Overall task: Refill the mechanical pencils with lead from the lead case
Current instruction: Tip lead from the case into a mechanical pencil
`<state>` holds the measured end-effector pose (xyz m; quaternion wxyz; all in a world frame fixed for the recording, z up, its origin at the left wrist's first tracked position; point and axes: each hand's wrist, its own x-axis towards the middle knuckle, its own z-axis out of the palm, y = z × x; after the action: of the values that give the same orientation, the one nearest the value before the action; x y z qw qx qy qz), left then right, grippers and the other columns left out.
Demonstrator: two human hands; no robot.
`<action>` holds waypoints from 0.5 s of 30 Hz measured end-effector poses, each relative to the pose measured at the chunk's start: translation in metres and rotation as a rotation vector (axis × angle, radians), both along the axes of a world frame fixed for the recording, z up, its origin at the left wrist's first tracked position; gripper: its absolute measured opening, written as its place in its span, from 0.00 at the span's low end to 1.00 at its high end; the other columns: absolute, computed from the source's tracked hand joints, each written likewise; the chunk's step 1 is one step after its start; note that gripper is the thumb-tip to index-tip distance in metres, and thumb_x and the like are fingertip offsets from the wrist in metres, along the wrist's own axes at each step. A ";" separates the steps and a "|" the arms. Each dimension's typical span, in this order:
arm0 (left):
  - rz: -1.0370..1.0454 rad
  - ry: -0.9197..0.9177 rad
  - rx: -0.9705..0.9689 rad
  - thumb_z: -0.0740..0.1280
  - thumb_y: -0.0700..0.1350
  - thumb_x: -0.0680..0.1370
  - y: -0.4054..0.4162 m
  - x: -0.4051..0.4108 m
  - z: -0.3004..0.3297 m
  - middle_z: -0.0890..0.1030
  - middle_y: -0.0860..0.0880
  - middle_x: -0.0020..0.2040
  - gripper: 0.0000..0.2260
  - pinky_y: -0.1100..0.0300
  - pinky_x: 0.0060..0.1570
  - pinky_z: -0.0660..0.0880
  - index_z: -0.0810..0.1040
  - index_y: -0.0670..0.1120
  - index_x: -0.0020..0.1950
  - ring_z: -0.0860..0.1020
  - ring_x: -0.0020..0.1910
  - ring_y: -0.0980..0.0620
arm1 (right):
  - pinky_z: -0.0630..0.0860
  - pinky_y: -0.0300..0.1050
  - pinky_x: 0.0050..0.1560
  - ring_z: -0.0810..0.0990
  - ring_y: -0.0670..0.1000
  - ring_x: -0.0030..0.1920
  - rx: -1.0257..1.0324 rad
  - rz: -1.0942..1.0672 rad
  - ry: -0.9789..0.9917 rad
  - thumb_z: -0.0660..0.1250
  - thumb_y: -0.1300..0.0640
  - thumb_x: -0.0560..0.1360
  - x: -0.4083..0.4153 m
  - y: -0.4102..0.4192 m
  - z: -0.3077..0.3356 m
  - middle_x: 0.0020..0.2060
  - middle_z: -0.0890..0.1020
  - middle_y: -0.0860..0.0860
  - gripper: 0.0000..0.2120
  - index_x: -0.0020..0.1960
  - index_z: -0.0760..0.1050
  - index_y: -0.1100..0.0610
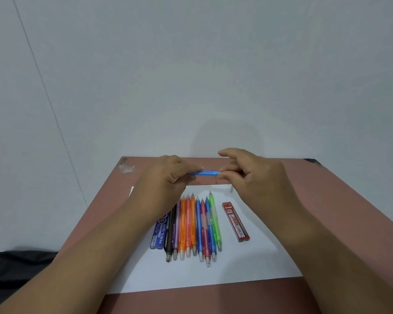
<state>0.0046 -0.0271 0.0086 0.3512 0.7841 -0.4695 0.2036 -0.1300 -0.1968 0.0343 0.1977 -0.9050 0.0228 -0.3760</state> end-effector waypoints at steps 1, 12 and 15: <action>-0.002 0.009 -0.006 0.71 0.40 0.78 0.000 0.000 0.000 0.83 0.54 0.49 0.13 0.68 0.47 0.69 0.84 0.52 0.61 0.74 0.47 0.57 | 0.77 0.27 0.51 0.83 0.40 0.47 0.095 0.012 0.014 0.72 0.57 0.78 -0.001 0.001 0.001 0.43 0.85 0.40 0.18 0.67 0.78 0.50; -0.003 0.091 -0.034 0.70 0.40 0.79 0.002 0.003 -0.001 0.81 0.57 0.47 0.13 0.69 0.47 0.70 0.84 0.53 0.61 0.76 0.46 0.60 | 0.78 0.35 0.45 0.81 0.39 0.43 0.347 -0.179 0.433 0.71 0.58 0.78 0.018 -0.038 -0.022 0.46 0.84 0.42 0.07 0.54 0.85 0.50; 0.007 0.081 -0.016 0.71 0.40 0.79 0.001 0.005 -0.002 0.80 0.57 0.47 0.13 0.70 0.47 0.69 0.84 0.53 0.61 0.76 0.47 0.60 | 0.72 0.33 0.39 0.80 0.40 0.43 0.281 -0.201 0.529 0.70 0.57 0.79 0.022 -0.039 -0.025 0.47 0.84 0.44 0.06 0.51 0.85 0.49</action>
<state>0.0094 -0.0259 0.0070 0.3755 0.7905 -0.4504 0.1768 -0.1080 -0.2356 0.0090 0.2701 -0.9284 0.2147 -0.1382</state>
